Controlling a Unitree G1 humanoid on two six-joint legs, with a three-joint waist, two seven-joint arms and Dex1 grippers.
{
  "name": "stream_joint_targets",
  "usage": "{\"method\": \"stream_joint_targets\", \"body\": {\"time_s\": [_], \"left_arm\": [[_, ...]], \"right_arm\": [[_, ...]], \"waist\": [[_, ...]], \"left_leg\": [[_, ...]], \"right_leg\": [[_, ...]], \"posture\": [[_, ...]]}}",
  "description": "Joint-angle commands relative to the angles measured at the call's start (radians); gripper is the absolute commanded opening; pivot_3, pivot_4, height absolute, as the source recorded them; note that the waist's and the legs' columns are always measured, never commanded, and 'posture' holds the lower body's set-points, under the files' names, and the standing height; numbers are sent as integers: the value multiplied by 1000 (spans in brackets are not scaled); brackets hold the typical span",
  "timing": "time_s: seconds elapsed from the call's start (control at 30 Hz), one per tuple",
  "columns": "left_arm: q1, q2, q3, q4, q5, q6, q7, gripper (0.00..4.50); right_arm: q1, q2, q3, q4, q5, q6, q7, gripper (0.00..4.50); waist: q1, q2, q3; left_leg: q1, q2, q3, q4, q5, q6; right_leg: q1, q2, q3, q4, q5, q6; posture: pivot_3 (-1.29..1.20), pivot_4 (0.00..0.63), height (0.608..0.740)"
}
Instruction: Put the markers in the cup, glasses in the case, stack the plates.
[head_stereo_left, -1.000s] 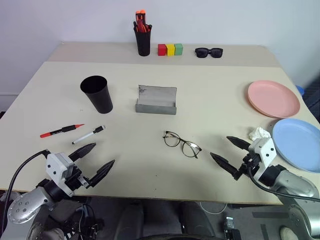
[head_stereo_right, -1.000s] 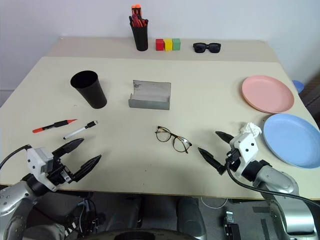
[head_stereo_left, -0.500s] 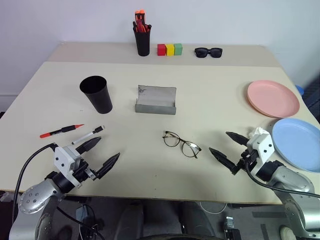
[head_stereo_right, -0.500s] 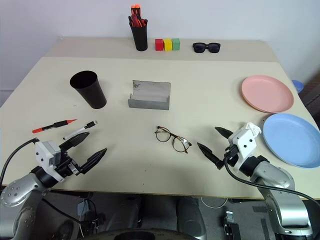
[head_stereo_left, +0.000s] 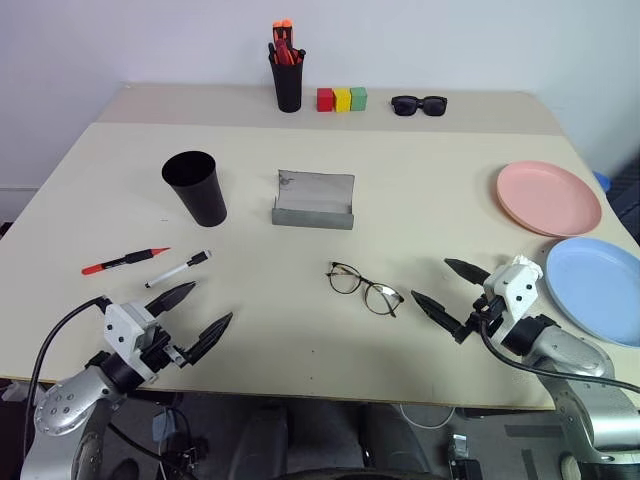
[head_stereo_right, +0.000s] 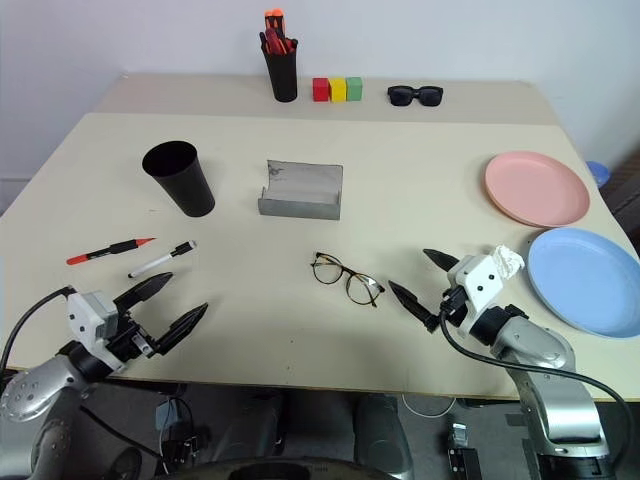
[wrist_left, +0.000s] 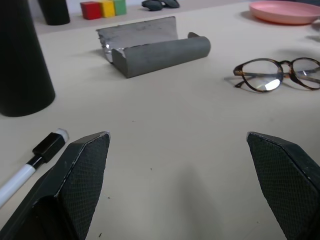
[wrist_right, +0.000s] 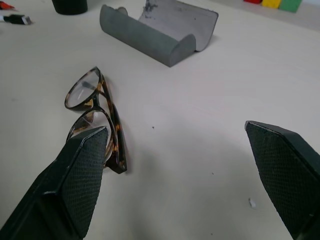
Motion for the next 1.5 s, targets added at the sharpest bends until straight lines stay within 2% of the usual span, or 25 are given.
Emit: {"method": "stream_joint_targets", "body": {"time_s": [0.03,0.3,0.53,0.63,0.9,1.07,1.3,1.5], "left_arm": [[-14,-8,13,-83,-46,98,88,4500],[-110,15,42,-192,-166,356,254,4500],[-213,94,34,-234,-111,665,504,4500],[-244,133,21,-246,-92,771,551,4500],[-318,246,23,-199,-110,860,443,4500],[-339,266,18,-168,-99,878,408,4500],[-355,294,24,-131,-79,886,383,4500],[-441,351,-15,-46,-48,950,368,4500]], "right_arm": [[-52,0,4,8,56,-32,71,4488],[-291,2,153,46,85,-23,254,4488],[-359,-1,244,74,72,-28,350,4488],[-377,-5,250,109,74,-31,381,4488],[-447,28,236,219,109,-50,439,4488],[-470,71,227,212,161,-15,430,4488],[-466,93,243,211,145,-21,422,4488],[-475,117,255,222,122,-38,412,4488]], "waist": [[-1,0,0],[-4,0,0],[-2,0,0],[-3,0,0],[-5,0,0],[-5,0,0],[-5,0,1],[-6,0,1]], "left_leg": [[0,0,0,0,0,0],[2,1,-1,0,0,0],[1,0,-2,0,0,0],[1,0,-2,0,0,0],[1,0,-2,-1,0,-1],[-1,0,-2,-1,1,-1],[-1,0,-2,-1,1,-1],[-1,0,-2,-1,1,-2]], "right_leg": [[0,0,0,0,0,0],[0,1,0,3,2,3],[0,1,-1,3,2,4],[0,1,-1,3,2,4],[-2,1,-1,6,2,4],[-8,1,-1,12,2,5],[-9,1,-1,13,2,5],[-9,1,-1,14,2,5]], "posture": [[0,150,740],[0,150,740],[0,150,740],[0,150,740],[0,150,740],[0,150,740],[0,150,740],[0,150,740]]}}
